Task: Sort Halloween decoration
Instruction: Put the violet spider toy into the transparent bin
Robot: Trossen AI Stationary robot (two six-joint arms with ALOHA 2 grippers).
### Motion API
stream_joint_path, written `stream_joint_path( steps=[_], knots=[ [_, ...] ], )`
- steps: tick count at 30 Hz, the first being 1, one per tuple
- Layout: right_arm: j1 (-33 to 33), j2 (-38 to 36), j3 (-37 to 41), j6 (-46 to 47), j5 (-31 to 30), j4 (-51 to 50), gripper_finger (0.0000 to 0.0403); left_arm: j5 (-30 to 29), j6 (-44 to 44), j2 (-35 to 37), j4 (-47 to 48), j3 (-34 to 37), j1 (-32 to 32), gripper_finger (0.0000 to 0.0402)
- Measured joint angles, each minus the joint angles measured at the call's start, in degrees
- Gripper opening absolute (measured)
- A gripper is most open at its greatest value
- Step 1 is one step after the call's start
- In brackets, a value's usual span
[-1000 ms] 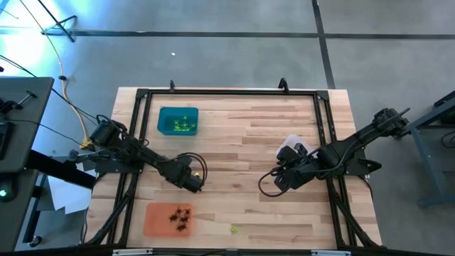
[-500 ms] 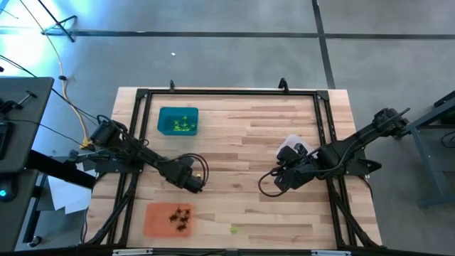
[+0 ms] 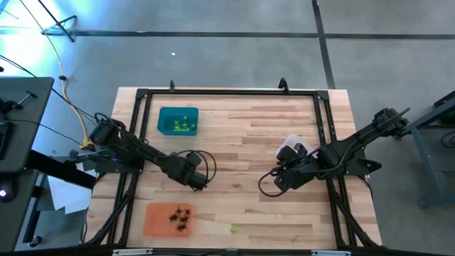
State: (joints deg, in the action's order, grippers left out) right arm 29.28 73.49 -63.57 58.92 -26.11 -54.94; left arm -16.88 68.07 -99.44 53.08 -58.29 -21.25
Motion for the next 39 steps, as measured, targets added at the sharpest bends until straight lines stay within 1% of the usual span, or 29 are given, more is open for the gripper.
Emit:
stream_joint_path(
  steps=[5,9,12,16,20,21,23,26,28,30,32,35,39],
  knots=[
    [0.01,-0.02,0.0,0.01,-0.14,0.02,0.013,-5.95,-3.87,3.42,0.11,-2.96,0.6,0.0],
    [0.0,0.0,0.0,-0.01,-0.2,0.11,0.013,-14.27,-6.05,7.55,-3.0,-4.89,0.51,0.0],
    [0.01,0.0,0.0,0.0,-0.2,0.11,0.013,-20.56,-10.14,10.87,-10.83,-4.93,-0.03,0.0],
    [0.02,0.0,0.0,-0.01,-0.17,0.11,0.013,-26.49,-20.46,13.68,-24.49,-5.02,-1.24,0.0],
    [0.01,0.0,0.0,-0.92,-0.2,0.08,0.013,-27.4,-33.26,14.03,-38.04,-5.02,-2.22,0.0],
    [0.0,0.0,0.0,-4.03,-0.4,-0.03,0.013,-27.39,-35.72,14.01,-40.74,-5.02,-2.33,0.0],
    [-0.04,0.0,0.0,-13.29,-0.71,-0.05,0.013,-27.65,-39.85,13.86,-45.75,-5.02,-2.59,0.0],
    [-0.02,0.0,0.0,-24.29,-0.2,-0.06,0.013,-29.24,-44.63,13.64,-50.76,-5.02,-2.97,0.0],
    [-0.02,0.0,0.0,-28.43,-0.12,-0.04,0.013,-29.64,-46.96,13.66,-53.69,-5.02,-3.14,0.0],
    [-0.02,0.0,0.0,-30.54,0.05,-0.04,0.013,-29.64,-48.18,13.68,-55.18,-5.02,-3.16,0.0],
    [-0.03,0.0,0.0,-30.32,-0.38,0.76,0.013,-29.62,-48.71,13.66,-56.0,-5.02,-3.16,0.0],
    [-0.13,0.0,0.0,-22.11,0.15,3.46,0.013,-29.62,-48.74,13.68,-56.22,-5.02,-3.16,0.0],
    [-0.61,0.0,0.0,-14.63,-5.78,8.03,0.013,-29.82,-48.78,13.68,-56.55,-5.02,-3.15,0.0]
  ],
)
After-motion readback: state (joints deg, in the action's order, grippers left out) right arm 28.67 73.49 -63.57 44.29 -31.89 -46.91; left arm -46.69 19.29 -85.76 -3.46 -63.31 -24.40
